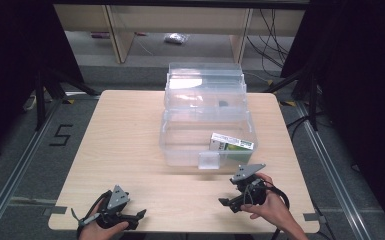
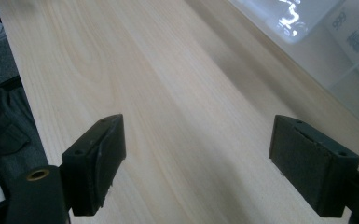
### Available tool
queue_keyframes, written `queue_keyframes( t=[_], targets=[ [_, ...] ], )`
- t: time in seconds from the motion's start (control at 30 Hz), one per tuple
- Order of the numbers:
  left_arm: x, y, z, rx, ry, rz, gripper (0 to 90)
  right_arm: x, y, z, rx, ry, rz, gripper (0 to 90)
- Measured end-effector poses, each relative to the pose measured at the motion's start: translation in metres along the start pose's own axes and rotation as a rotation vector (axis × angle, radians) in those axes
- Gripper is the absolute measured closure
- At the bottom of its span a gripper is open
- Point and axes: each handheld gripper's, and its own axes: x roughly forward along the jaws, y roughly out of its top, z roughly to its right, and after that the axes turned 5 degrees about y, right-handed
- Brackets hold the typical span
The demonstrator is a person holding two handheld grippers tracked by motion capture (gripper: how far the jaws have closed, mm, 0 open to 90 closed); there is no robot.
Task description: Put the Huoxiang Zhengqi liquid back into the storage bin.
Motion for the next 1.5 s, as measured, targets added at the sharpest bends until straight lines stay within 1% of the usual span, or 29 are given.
queue_keyframes(
  t=[0.03,0.1,0.13,0.17,0.2,0.23,0.3,0.33,0.43,0.47,0.5,0.53,0.57,0.6,0.63,0.67,0.7,0.77,0.8,1.0,1.07,1.1,1.13,1.17,1.23,1.27,1.3,1.4,1.5],
  targets=[
    [0.001,0.0,0.0,-0.001,0.005,0.002,16.7,0.0,-0.001,0.002,-0.027,0.012,-0.001,19.5],
    [0.001,0.0,0.0,0.0,0.005,0.001,16.7,0.0,-0.005,-0.001,0.0,-0.002,-0.001,19.6],
    [0.001,0.0,0.0,0.0,0.005,0.001,16.7,0.0,-0.007,0.0,-0.018,0.014,0.0,19.6],
    [0.001,0.0,0.0,0.0,0.005,0.001,16.7,0.001,-0.009,0.0,-0.022,0.015,0.014,19.6],
    [0.001,0.0,0.0,0.0,0.004,0.0,16.7,0.0,-0.011,0.001,-0.031,0.003,0.007,19.6],
    [0.001,0.0,0.0,0.0,0.005,0.0,16.7,0.0,-0.013,-0.002,0.004,-0.006,0.017,19.6],
    [0.001,0.0,0.0,0.0,0.004,0.0,16.7,-0.002,-0.017,-0.001,-0.009,0.001,0.012,19.6],
    [0.001,0.0,0.0,0.0,0.005,0.0,16.8,-0.002,-0.019,-0.003,0.016,-0.01,0.015,19.6],
    [0.001,0.0,0.0,0.0,0.005,0.0,16.7,-0.004,-0.025,-0.003,0.015,-0.001,0.025,19.4],
    [0.001,0.0,0.0,0.0,0.005,0.0,16.7,-0.005,-0.026,-0.003,0.012,0.006,0.006,19.4],
    [0.001,0.0,0.0,0.0,0.006,0.0,16.7,-0.003,-0.028,-0.004,0.025,-0.008,0.019,19.3],
    [0.001,0.0,0.0,0.001,0.006,0.0,16.7,-0.004,-0.03,-0.004,0.015,-0.004,0.008,19.3],
    [0.001,0.0,0.0,0.001,0.006,0.0,16.7,-0.003,-0.032,-0.005,0.035,-0.014,0.013,19.2],
    [0.001,0.0,0.0,0.001,0.007,0.0,16.7,-0.004,-0.033,-0.005,0.014,0.002,0.008,19.2],
    [0.001,0.0,0.0,0.001,0.007,0.0,16.7,-0.003,-0.035,-0.005,0.024,-0.005,0.025,19.1],
    [0.001,0.0,0.0,0.001,0.007,0.0,16.8,-0.005,-0.035,-0.006,0.027,-0.002,0.011,18.9],
    [0.001,0.0,0.0,0.001,0.007,0.0,16.7,-0.004,-0.037,-0.007,0.031,0.0,0.027,18.6],
    [0.001,0.0,0.0,0.001,0.007,0.0,16.7,-0.006,-0.04,-0.008,0.036,-0.008,0.016,18.5],
    [0.001,0.0,0.0,0.001,0.007,0.0,16.8,-0.005,-0.041,-0.008,0.031,-0.014,0.039,18.4],
    [0.0,0.0,0.0,0.002,0.007,0.0,16.8,-0.005,-0.047,-0.013,0.037,-0.019,0.052,16.7],
    [0.0,0.0,0.0,0.002,0.007,0.001,16.7,-0.006,-0.047,-0.015,0.04,-0.017,0.031,16.7],
    [0.0,0.0,0.0,0.002,0.008,0.001,16.7,-0.004,-0.048,-0.015,0.03,-0.014,0.052,16.5],
    [0.0,0.0,0.0,0.004,0.006,0.0,16.7,-0.005,-0.048,-0.016,0.033,-0.016,0.049,16.5],
    [0.0,0.0,0.0,-0.003,0.006,0.003,16.8,-0.006,-0.049,-0.016,0.027,-0.018,0.031,16.5],
    [0.0,0.0,0.0,0.002,0.008,0.001,16.7,-0.006,-0.05,-0.017,0.026,-0.008,0.032,16.5],
    [0.0,0.0,-0.001,0.003,0.008,0.0,16.7,-0.004,-0.051,-0.017,0.024,-0.017,0.045,16.5],
    [0.0,0.0,-0.001,0.003,0.008,0.0,16.7,-0.005,-0.051,-0.018,0.042,-0.013,0.037,16.5],
    [0.001,0.0,0.0,0.002,0.006,0.0,16.7,-0.005,-0.052,-0.016,0.019,-0.015,0.033,16.5],
    [0.001,0.0,0.0,0.002,0.007,0.0,16.7,-0.005,-0.052,-0.017,0.028,-0.015,0.046,16.5]
  ],
)
